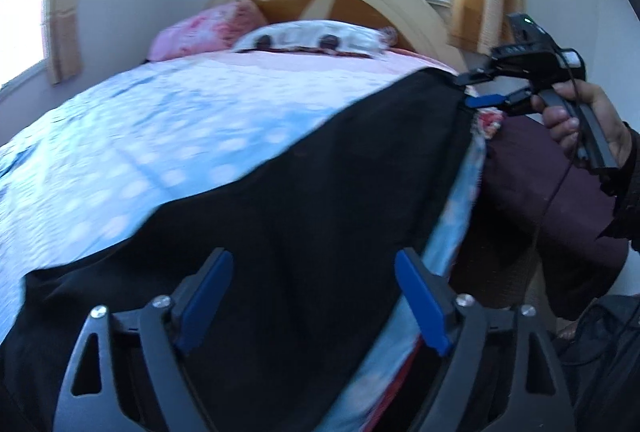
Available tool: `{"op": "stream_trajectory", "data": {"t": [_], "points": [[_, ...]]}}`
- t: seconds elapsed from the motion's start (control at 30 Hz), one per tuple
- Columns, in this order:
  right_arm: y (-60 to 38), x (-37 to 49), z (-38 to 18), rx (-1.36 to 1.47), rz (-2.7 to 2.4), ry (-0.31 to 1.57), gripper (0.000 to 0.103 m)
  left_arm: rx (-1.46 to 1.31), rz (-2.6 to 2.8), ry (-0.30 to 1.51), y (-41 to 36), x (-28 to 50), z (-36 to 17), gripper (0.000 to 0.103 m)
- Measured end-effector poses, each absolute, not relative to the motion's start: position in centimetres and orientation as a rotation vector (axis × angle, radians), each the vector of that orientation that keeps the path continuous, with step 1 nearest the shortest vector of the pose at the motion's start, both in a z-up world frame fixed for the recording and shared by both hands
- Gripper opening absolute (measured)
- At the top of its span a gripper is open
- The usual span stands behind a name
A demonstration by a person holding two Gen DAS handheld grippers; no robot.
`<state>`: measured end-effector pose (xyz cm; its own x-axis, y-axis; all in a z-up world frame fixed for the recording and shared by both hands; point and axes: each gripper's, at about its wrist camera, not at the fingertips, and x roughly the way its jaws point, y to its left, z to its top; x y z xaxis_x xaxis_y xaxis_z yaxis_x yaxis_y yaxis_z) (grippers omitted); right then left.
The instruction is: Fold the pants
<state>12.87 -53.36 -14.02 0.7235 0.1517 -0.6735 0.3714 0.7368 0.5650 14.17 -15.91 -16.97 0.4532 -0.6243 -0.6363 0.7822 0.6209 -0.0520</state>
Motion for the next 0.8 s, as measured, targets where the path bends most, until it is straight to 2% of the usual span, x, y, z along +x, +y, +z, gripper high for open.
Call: {"op": "stream_trajectory", "data": {"t": [0.03,0.1,0.23,0.3,0.37,0.4,0.43,0.5,0.53,0.6,0.7,0.8], "points": [[-53.8,12.8,-14.2,0.761,-0.140,0.761,0.050,0.268,-0.907,0.675,-16.8,14.0,-17.1,0.078],[-54.7,12.8,-14.6,0.794,-0.146,0.745,0.050,0.287,-0.944,0.700,-18.3,13.6,-17.6,0.066],[-56.2,12.1,-15.0,0.830,-0.165,0.722,0.045,0.334,-0.991,0.723,-20.6,12.9,-18.5,0.063],[-56.6,12.3,-15.3,0.841,-0.168,0.724,0.044,0.348,-1.003,0.736,-21.2,12.8,-19.1,0.057],[-57.0,12.8,-15.9,0.854,-0.165,0.724,0.041,0.356,-1.000,0.752,-21.5,13.0,-19.8,0.057],[-57.3,12.9,-16.1,0.864,-0.160,0.716,0.040,0.357,-0.997,0.761,-21.5,13.2,-20.2,0.052],[-57.4,12.9,-16.1,0.869,-0.158,0.705,0.038,0.358,-0.998,0.772,-21.6,13.3,-20.4,0.049],[-57.7,13.3,-16.1,0.860,-0.171,0.690,0.019,0.357,-0.995,0.791,-21.7,13.6,-20.8,0.039],[-57.9,13.6,-16.1,0.862,-0.165,0.687,0.016,0.354,-0.997,0.789,-21.6,13.6,-20.8,0.036],[-57.8,13.8,-16.0,0.849,-0.150,0.683,0.007,0.355,-1.008,0.792,-21.6,13.5,-20.7,0.020],[-57.2,13.8,-15.3,0.809,-0.130,0.669,0.005,0.357,-1.014,0.793,-21.3,13.3,-20.7,0.013],[-56.7,13.5,-14.2,0.785,-0.106,0.645,0.005,0.351,-1.018,0.796,-21.2,13.3,-20.5,0.013]]}}
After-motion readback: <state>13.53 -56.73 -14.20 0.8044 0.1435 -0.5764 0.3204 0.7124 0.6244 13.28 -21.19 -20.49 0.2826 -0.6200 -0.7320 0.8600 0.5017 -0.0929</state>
